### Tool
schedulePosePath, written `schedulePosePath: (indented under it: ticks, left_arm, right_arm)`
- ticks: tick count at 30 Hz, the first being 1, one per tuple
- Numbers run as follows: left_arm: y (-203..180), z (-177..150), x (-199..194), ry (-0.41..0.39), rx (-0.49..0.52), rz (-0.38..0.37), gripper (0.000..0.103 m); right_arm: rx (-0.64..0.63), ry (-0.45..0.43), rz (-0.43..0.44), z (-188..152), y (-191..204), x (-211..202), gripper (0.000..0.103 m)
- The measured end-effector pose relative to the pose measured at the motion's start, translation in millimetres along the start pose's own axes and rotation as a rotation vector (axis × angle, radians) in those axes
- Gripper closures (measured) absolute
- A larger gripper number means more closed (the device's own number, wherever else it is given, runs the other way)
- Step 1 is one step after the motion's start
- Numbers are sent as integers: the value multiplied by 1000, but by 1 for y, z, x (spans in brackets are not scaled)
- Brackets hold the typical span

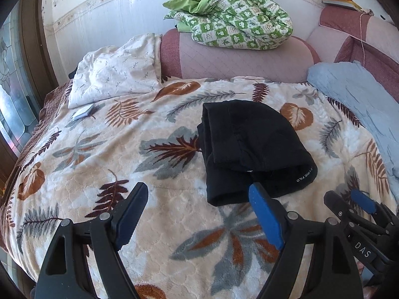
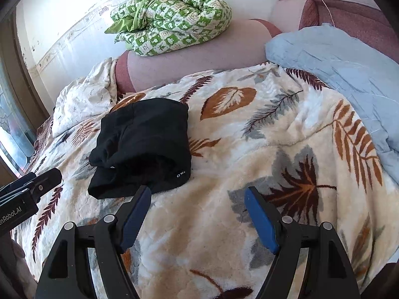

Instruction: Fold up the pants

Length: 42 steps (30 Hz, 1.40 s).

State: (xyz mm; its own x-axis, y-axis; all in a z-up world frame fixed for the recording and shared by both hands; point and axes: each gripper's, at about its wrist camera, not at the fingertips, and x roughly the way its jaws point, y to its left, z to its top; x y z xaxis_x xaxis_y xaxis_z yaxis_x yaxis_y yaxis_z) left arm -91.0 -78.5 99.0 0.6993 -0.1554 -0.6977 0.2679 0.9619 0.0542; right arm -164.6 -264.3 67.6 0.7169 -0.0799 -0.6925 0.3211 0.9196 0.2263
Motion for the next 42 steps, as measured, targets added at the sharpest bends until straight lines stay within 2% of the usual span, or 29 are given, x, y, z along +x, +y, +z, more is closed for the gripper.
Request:
schedulePosePath:
  ticks: [20, 25, 28, 31, 36, 38, 40, 42]
  left_arm:
    - [6, -7, 8, 36, -34, -26, 20]
    - [22, 1, 11, 45, -72, -34, 20]
    - [38, 15, 17, 52, -134, -60, 20]
    - [47, 27, 27, 58, -174, -67, 20]
    - [60, 28, 38, 85, -247, -98, 20]
    - [63, 24, 38, 75, -244, -77, 20]
    - [69, 19, 38, 70, -239, -54, 20]
    - [77, 15, 39, 69, -246, -41, 20]
  right_arm:
    - [-34, 27, 1, -6, 11, 6, 21]
    - [-35, 21, 1, -2, 11, 5, 21]
    - [-40, 3, 4, 14, 12, 5, 21]
    - [-54, -17, 20, 45, 17, 9, 21]
    - [-135, 31, 112, 108, 45, 40, 21]
    - [-208, 50, 104, 128, 66, 59, 21]
    - [-297, 66, 66, 143, 92, 82, 21]
    - [-354, 118, 19, 149, 113, 111, 21]
